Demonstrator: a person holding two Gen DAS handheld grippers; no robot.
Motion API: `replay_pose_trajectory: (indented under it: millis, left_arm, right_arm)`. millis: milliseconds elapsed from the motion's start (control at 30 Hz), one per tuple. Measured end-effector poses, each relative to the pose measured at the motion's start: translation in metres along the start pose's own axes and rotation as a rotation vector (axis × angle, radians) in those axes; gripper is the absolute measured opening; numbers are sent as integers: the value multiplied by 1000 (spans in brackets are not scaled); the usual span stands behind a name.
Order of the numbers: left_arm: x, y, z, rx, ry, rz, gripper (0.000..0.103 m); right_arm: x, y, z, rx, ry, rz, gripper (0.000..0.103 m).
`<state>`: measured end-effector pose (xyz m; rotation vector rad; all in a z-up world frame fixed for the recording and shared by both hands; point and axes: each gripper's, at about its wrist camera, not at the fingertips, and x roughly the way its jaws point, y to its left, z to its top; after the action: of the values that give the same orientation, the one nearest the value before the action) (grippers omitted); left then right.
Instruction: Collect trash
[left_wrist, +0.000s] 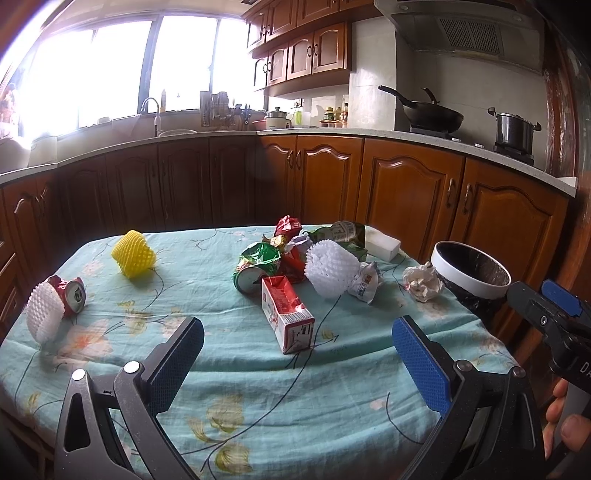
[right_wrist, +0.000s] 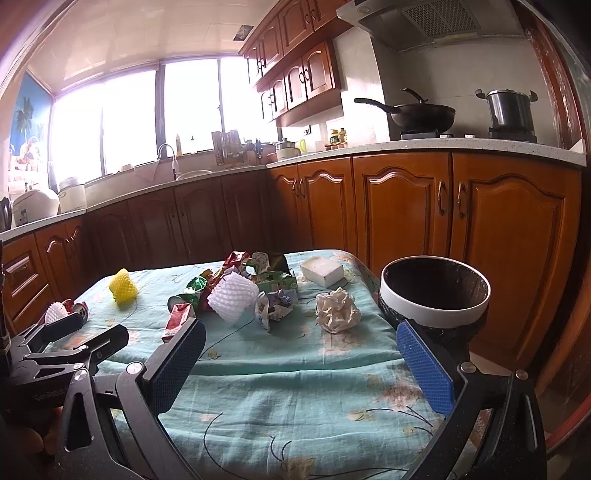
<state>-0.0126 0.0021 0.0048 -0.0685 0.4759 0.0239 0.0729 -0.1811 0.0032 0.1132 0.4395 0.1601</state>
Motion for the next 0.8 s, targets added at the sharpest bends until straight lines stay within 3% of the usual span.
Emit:
replay_pose_trajectory:
  millis: [800]
  left_arm:
    - [16, 4, 5, -17, 42, 4, 102]
  right_arm:
    - [12, 1, 1, 10, 28, 29, 103]
